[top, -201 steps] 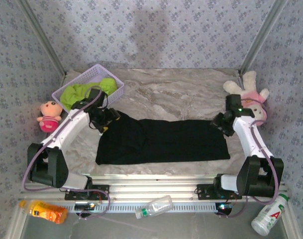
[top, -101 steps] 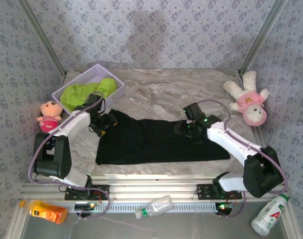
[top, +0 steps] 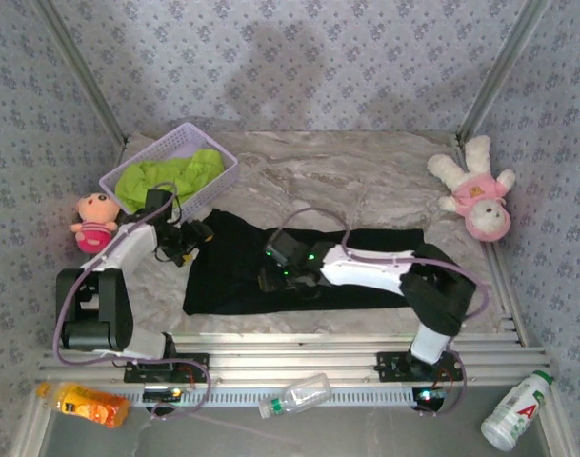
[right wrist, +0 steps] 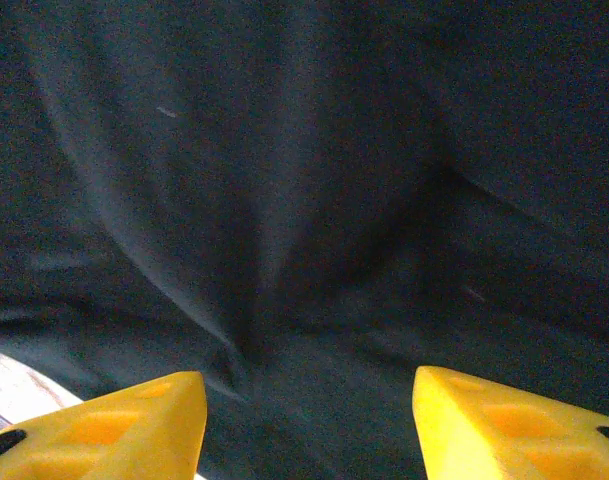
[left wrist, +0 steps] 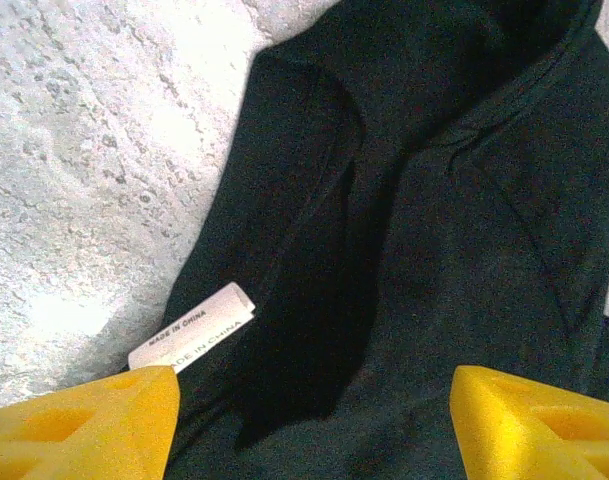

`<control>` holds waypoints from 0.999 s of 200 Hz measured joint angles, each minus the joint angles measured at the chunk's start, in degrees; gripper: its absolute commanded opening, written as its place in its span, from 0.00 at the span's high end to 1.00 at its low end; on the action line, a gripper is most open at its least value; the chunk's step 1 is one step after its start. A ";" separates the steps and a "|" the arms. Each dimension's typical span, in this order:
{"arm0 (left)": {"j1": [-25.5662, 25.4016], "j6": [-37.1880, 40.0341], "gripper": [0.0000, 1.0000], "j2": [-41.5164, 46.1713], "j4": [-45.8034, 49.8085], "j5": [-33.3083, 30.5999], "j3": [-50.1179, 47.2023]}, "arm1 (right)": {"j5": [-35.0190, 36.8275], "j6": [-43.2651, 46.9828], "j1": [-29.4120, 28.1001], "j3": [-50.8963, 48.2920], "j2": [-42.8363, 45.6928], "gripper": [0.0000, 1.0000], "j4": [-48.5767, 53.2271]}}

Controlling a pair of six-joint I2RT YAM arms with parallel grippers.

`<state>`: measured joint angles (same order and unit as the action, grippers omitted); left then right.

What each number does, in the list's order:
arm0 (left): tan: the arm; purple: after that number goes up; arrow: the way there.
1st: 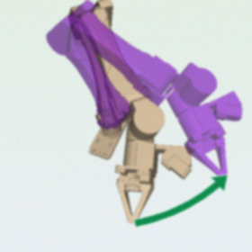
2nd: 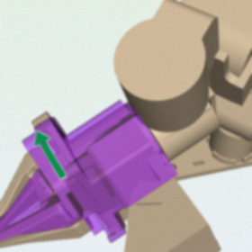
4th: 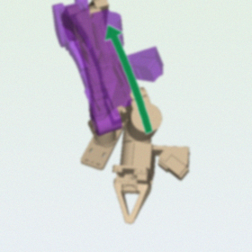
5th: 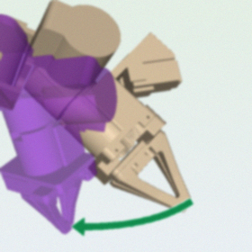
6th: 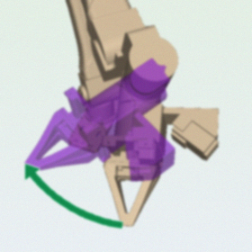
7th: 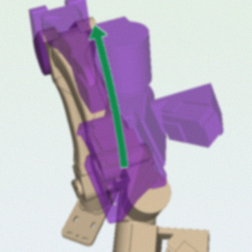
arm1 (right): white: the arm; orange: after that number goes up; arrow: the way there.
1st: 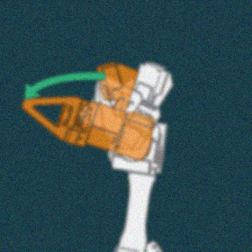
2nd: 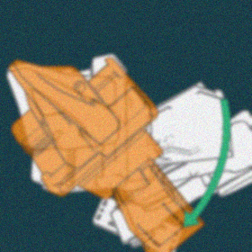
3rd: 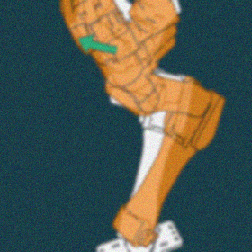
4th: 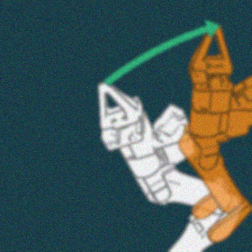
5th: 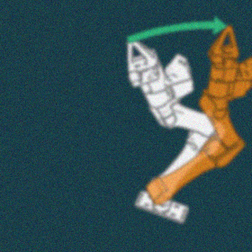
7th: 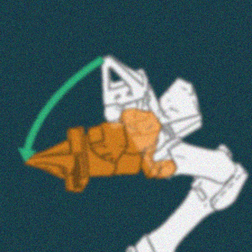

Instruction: Fold and stack the mixed laundry pile

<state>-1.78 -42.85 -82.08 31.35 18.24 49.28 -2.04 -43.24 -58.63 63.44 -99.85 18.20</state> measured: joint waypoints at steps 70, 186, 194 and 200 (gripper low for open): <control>0.39 4.09 0.42 4.48 -1.42 5.64 -4.68 | -0.13 2.54 -1.36 8.04 -5.88 0.80 -0.09; -4.20 7.87 0.64 8.15 -3.69 5.81 -11.76 | -6.88 -2.43 4.81 3.63 -2.38 1.00 -3.80; -4.66 7.82 0.71 8.15 -4.33 5.77 -11.76 | -7.61 -2.69 5.18 3.41 -2.25 1.00 -4.39; -4.81 7.67 0.77 8.09 -4.74 5.79 -11.74 | -8.15 -2.93 5.46 3.23 -2.21 0.99 -4.79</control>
<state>-6.59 -35.18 -74.00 26.61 24.03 37.54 -10.20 -46.17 -53.17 66.67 -102.06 13.41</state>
